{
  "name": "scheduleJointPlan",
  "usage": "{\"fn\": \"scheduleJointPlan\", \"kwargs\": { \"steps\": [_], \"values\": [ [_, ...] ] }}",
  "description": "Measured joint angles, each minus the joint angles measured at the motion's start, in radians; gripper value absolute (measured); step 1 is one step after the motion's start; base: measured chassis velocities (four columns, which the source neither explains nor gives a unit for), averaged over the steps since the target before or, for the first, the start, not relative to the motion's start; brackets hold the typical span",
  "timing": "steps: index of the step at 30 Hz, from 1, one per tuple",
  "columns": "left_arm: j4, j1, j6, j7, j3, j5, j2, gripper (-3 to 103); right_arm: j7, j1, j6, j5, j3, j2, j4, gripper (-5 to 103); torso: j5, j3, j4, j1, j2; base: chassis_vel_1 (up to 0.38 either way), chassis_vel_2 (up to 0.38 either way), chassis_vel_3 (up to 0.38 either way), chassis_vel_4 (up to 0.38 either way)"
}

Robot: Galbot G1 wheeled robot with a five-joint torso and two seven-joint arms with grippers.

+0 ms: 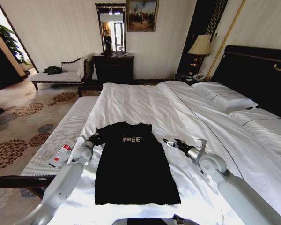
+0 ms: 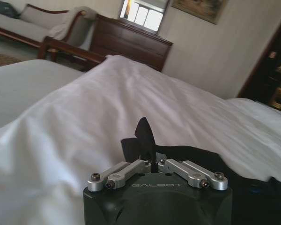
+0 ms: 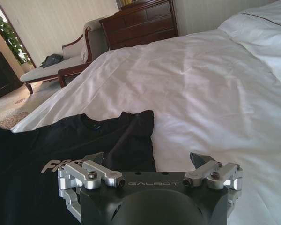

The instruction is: Fold the clothes on the bed.

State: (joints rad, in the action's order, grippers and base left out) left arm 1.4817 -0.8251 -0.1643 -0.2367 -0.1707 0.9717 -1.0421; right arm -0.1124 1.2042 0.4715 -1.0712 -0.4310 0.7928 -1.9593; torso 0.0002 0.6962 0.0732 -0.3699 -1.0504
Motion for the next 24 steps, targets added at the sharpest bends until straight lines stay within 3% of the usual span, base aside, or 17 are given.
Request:
{"fn": "scheduleJointPlan", "kwargs": {
  "steps": [15, 24],
  "values": [
    [-0.008, 0.057, -0.011, -0.017, 0.181, -0.034, -0.039, 1, 0.015, 0.036, -0.003, -0.001, -0.05, -0.005, -0.005, 100, -0.0002, 0.0, -0.0001, 0.0, 0.0, 0.0, 0.0, 0.0, 0.0],
    [-0.079, 0.1, -0.012, -0.025, 0.223, -0.05, -0.085, 1, 0.015, 0.036, -0.005, -0.001, -0.051, 0.002, -0.005, 100, -0.0001, 0.0, 0.0, 0.0, 0.0, 0.0, 0.0, 0.0, 0.0]
  ]
}}
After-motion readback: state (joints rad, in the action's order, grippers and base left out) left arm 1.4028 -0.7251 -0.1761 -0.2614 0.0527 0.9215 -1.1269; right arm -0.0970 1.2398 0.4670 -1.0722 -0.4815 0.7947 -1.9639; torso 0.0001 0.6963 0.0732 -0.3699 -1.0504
